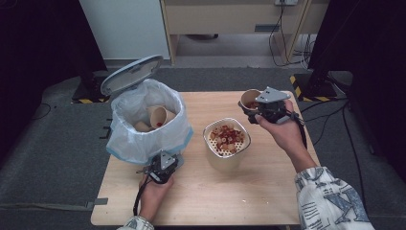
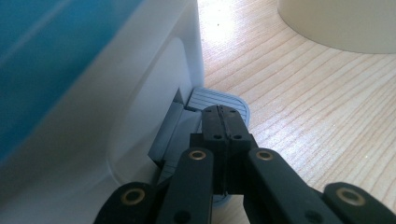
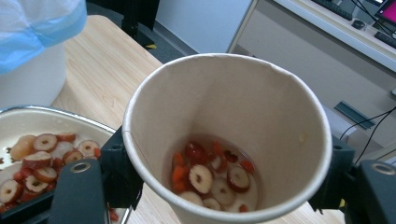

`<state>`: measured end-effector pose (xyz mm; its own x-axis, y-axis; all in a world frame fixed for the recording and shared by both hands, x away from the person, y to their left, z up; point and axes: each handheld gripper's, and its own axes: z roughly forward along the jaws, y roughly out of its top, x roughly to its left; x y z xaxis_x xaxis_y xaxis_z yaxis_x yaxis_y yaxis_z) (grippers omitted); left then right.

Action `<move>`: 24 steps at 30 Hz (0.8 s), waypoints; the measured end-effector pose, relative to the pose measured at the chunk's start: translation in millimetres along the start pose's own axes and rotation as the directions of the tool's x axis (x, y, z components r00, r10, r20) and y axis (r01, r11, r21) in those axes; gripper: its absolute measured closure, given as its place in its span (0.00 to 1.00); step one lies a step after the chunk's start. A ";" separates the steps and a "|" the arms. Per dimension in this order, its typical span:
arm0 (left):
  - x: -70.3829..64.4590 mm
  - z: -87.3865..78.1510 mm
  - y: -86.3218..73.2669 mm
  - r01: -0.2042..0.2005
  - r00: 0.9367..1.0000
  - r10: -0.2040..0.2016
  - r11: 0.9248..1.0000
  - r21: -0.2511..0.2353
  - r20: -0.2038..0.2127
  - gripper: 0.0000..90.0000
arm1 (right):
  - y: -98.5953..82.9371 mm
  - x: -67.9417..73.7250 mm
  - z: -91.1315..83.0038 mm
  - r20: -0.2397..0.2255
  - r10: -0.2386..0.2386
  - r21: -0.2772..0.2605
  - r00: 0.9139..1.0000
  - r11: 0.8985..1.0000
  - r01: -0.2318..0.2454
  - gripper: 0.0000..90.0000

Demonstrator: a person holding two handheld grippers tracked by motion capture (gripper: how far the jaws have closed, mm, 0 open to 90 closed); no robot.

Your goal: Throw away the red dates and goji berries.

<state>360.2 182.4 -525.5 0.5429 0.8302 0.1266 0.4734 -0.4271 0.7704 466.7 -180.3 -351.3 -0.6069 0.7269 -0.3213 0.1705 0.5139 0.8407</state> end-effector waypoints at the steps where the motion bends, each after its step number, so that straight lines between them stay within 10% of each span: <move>1: 0.0 0.0 0.0 0.000 1.000 0.000 1.000 0.000 0.000 0.99 | -0.4 -1.1 0.0 0.003 -0.001 0.002 1.000 1.000 0.001 0.32; 24: -0.1 0.0 0.2 -0.004 1.000 0.004 1.000 0.001 -0.002 0.99 | 18.3 -0.9 -6.8 -0.003 -0.124 -0.024 0.992 0.992 0.124 0.32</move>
<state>360.3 182.3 -525.4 0.5435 0.8292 0.1304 0.4721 -0.4305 0.7693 465.1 -174.7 -332.6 -0.6259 0.6561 -0.4217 0.0755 0.5892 0.8044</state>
